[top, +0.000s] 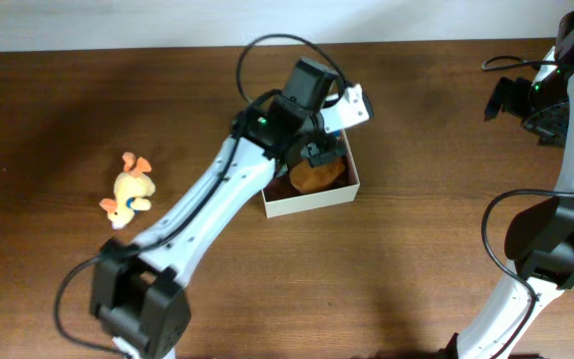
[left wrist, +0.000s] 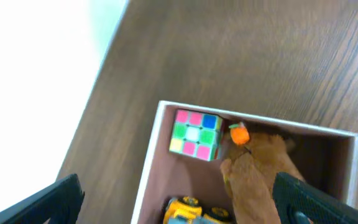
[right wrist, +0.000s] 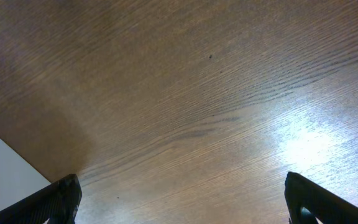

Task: Pack container
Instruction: 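Open the left gripper to release the hamster and withdraw left, then lower the left gripper onto the cream plush bunny and grasp it, then lift the bunny and carry it right over the white box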

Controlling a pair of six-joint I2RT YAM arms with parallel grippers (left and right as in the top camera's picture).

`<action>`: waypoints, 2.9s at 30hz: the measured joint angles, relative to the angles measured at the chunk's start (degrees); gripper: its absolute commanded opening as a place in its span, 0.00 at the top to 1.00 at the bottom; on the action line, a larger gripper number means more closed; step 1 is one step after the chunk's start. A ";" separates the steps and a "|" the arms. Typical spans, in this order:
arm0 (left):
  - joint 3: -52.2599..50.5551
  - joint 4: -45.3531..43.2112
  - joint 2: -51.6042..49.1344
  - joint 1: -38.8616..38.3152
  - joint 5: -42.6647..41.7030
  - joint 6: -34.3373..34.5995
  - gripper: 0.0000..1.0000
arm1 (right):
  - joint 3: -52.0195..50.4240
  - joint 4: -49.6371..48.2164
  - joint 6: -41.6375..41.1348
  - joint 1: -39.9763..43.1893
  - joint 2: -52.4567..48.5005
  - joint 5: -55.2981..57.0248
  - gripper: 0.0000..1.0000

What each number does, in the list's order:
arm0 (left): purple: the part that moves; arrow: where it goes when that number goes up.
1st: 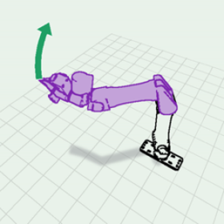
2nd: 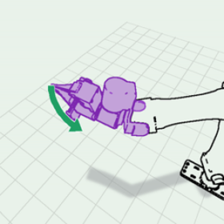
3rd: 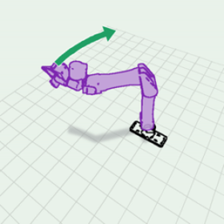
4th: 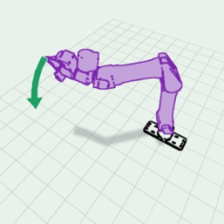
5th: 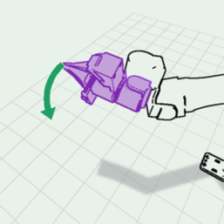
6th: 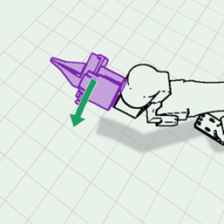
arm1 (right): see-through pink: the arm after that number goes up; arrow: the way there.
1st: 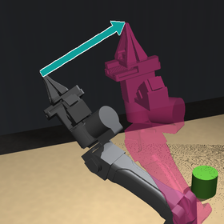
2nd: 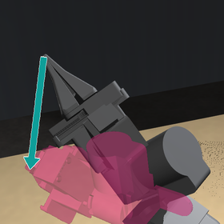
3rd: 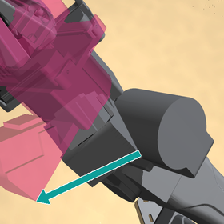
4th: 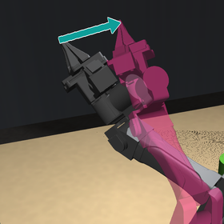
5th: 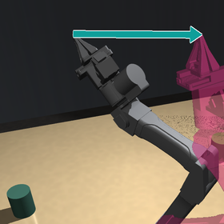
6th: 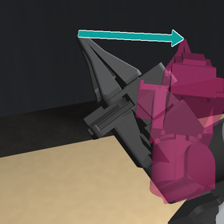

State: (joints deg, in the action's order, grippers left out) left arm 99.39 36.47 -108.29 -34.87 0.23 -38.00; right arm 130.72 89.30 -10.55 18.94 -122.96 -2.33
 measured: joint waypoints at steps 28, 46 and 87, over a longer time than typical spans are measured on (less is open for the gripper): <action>-4.28 40.81 4.50 30.14 11.19 67.65 0.01 | 0.00 0.00 -0.02 -0.02 0.00 -0.02 0.01; -22.88 13.81 4.57 38.12 21.11 57.35 0.01 | 0.00 -0.02 -0.02 0.00 0.00 0.00 0.01; -17.42 16.55 -3.65 43.04 -2.64 43.89 0.98 | -0.02 0.00 -0.02 0.00 0.00 -0.02 0.01</action>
State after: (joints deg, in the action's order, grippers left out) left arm 81.97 53.01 -111.94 8.16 -2.42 5.89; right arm 130.69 89.30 -10.57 18.94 -122.96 -2.35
